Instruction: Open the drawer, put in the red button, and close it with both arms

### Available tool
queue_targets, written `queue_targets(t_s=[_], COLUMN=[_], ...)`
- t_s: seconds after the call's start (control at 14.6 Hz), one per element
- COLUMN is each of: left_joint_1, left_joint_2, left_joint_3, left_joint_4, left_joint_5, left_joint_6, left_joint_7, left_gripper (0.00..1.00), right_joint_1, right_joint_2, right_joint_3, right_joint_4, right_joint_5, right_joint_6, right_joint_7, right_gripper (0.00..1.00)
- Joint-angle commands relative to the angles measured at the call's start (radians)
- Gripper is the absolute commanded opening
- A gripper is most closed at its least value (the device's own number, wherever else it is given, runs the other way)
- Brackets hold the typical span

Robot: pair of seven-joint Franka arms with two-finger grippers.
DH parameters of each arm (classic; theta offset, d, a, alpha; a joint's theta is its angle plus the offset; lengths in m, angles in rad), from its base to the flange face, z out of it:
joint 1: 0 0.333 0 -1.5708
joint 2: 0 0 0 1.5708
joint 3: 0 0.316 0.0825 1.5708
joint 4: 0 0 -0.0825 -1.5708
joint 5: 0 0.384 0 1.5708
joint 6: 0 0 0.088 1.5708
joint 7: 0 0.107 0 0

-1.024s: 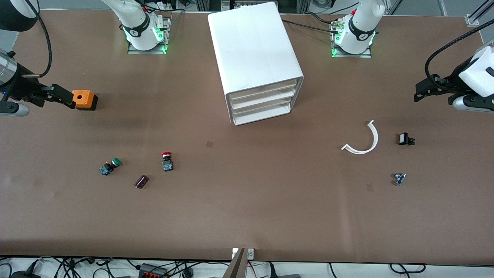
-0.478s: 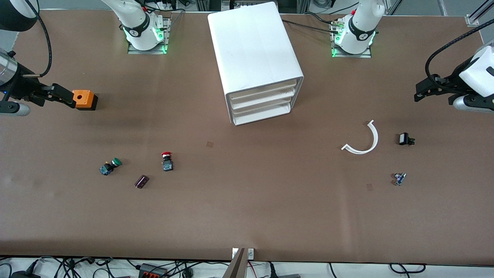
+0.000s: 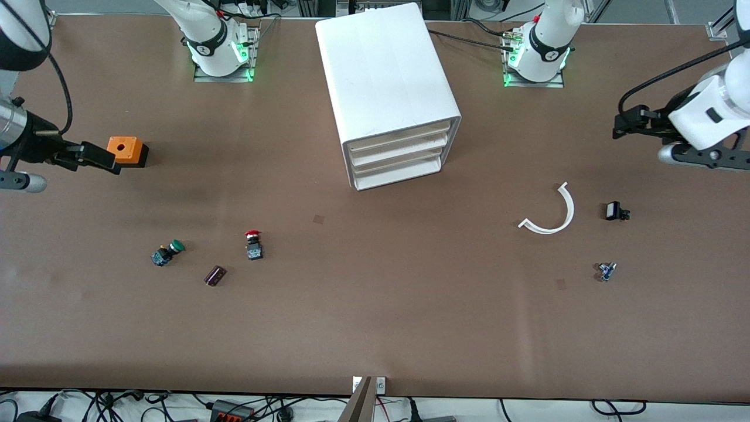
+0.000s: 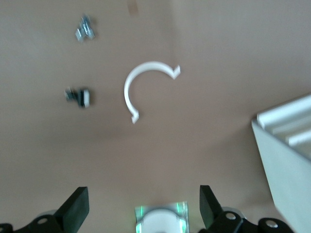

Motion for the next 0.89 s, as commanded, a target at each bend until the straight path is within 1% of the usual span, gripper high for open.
queue_targets(t_s=[0.0, 0.07, 0.14, 0.27, 0.34, 0.48, 0.61, 0.68, 0.75, 0.82], left_joint_1=[-0.023, -0.037, -0.045, -0.068, -0.071, -0.083, -0.088, -0.088, -0.089, -0.088], left_joint_2=[0.043, 0.052, 0.079, 0.152, 0.172, 0.173, 0.181, 0.184, 0.198, 0.213], left_joint_3=[-0.001, -0.003, -0.007, -0.009, -0.009, -0.015, -0.044, -0.069, -0.096, -0.125], left_joint_4=[0.036, 0.024, 0.019, 0.01, -0.001, -0.084, -0.192, -0.252, -0.291, -0.306], left_joint_5=[-0.024, -0.044, -0.078, -0.205, -0.278, -0.422, -0.544, -0.611, -0.674, -0.708], left_joint_6=[-0.118, -0.14, -0.158, -0.152, -0.116, 0.011, 0.158, 0.238, 0.312, 0.354], left_joint_7=[0.021, 0.023, 0.024, 0.026, 0.027, 0.11, 0.255, 0.323, 0.375, 0.409], left_gripper=[1.0, 1.0, 1.0, 1.0, 1.0, 1.0, 1.0, 1.0, 1.0, 1.0], right_joint_1=[-0.003, 0.016, 0.067, 0.127, 0.135, 0.13, 0.127, 0.129, 0.133, 0.135], right_joint_2=[0.076, 0.1, 0.12, 0.134, 0.139, 0.152, 0.18, 0.204, 0.217, 0.232], right_joint_3=[0.009, 0.017, 0.02, 0.02, 0.02, 0.02, 0.018, 0.018, 0.018, 0.02], right_joint_4=[0.047, 0.075, 0.104, 0.11, 0.109, 0.11, 0.11, 0.11, 0.112, 0.11], right_joint_5=[0.006, -0.015, -0.053, -0.09, -0.083, -0.026, 0.023, 0.017, 0.009, 0.005], right_joint_6=[0.002, 0.012, 0.011, 0.013, 0.017, 0.02, 0.04, 0.066, 0.078, 0.088], right_joint_7=[-0.013, -0.015, -0.012, 0.003, 0.01, 0.011, 0.01, 0.004, -0.007, -0.007], right_gripper=[1.0, 1.0, 1.0, 1.0, 1.0, 1.0, 1.0, 1.0, 1.0, 1.0])
